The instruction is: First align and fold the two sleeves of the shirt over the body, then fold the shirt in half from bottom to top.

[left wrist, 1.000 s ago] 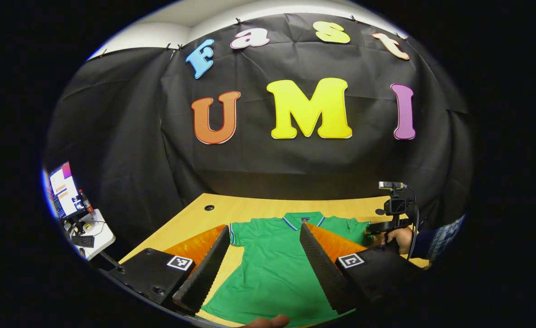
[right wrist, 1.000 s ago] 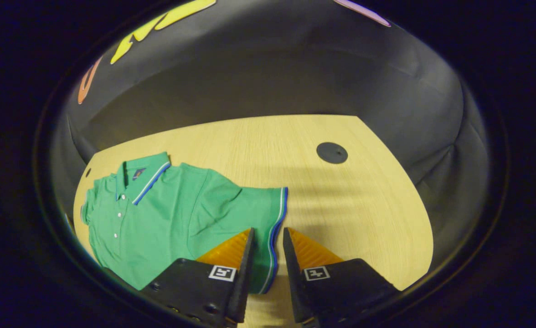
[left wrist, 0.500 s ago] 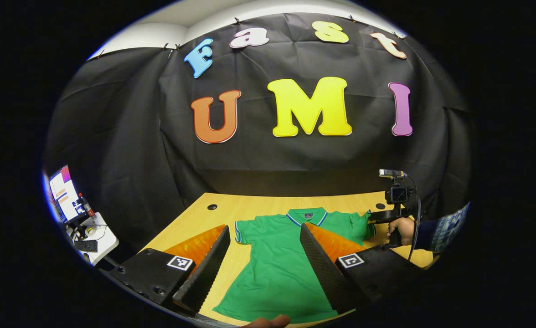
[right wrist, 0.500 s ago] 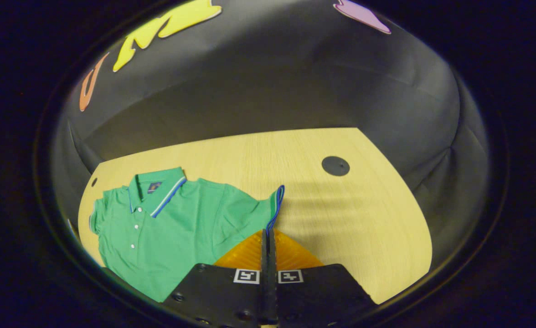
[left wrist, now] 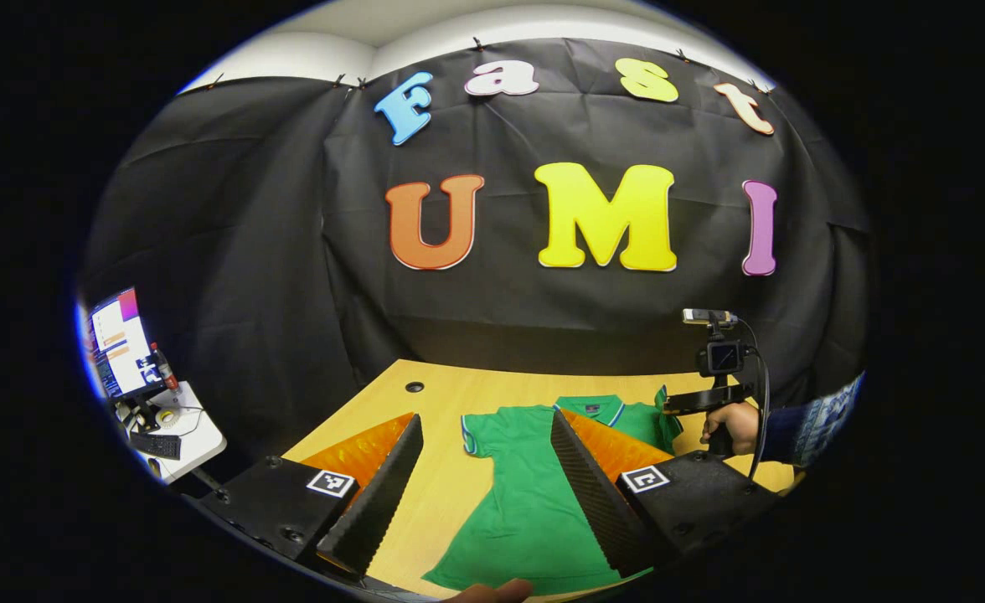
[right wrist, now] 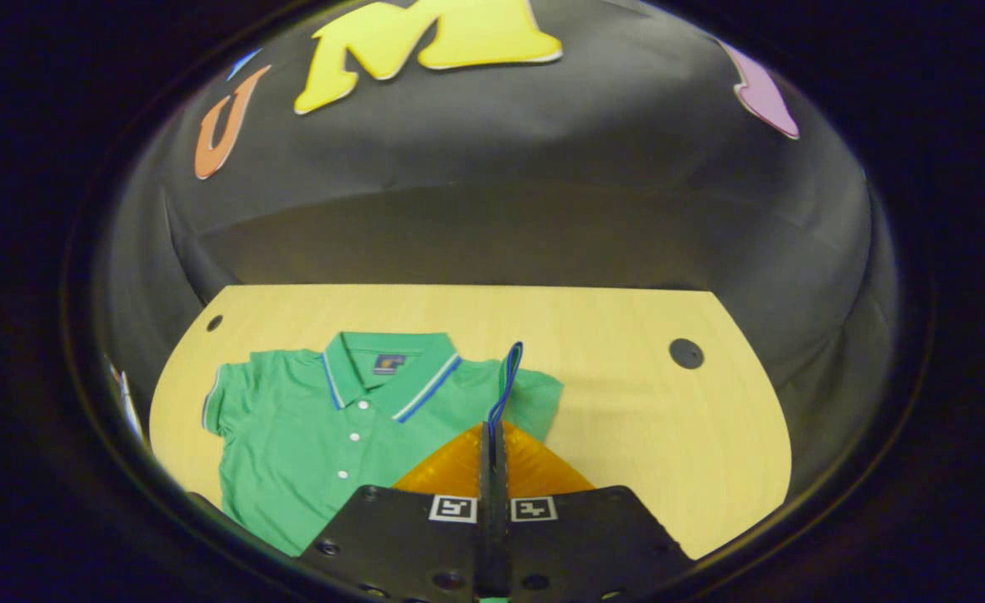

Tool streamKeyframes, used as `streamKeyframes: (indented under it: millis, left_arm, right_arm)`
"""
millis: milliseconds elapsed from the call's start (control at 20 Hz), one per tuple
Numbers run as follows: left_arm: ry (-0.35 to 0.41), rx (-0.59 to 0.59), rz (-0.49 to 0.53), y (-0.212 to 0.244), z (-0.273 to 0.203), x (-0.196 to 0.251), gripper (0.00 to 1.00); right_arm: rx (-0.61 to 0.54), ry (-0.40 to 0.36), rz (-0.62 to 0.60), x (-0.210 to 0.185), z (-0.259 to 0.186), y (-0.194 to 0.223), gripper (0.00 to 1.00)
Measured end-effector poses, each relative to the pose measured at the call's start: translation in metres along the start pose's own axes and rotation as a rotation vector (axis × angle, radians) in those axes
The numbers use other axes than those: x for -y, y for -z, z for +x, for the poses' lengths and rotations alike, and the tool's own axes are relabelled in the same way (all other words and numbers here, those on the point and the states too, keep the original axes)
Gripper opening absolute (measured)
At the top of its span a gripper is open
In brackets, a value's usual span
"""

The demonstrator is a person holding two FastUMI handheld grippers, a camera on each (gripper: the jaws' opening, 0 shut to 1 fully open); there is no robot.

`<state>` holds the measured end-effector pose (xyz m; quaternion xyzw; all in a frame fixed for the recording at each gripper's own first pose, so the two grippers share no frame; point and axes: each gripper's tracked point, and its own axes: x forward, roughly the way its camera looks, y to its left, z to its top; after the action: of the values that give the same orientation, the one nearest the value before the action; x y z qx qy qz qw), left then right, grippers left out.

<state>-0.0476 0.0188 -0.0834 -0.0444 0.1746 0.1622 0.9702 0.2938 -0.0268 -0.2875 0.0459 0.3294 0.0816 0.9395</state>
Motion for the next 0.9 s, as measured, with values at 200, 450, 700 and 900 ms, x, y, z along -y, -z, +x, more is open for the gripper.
streamKeyframes:
  millis: [200, 450, 700, 900]
  left_arm:
    - [-0.014, -0.056, -0.030, 0.017, 0.000, -0.031, 0.99]
    - [0.024, -0.076, -0.047, 0.022, 0.011, -0.043, 0.99]
    - [0.066, -0.108, -0.112, 0.025, 0.042, -0.045, 0.99]
    - [0.105, -0.142, -0.120, 0.037, 0.090, -0.045, 0.98]
  right_arm:
    - [-0.019, 0.022, -0.032, -0.038, 0.005, 0.002, 0.00]
    - [-0.019, 0.005, 0.012, -0.061, -0.013, -0.006, 0.24]
    - [0.075, 0.050, -0.051, -0.049, -0.067, -0.032, 0.86]
    - [0.194, 0.060, -0.041, -0.039, -0.132, -0.063, 0.94]
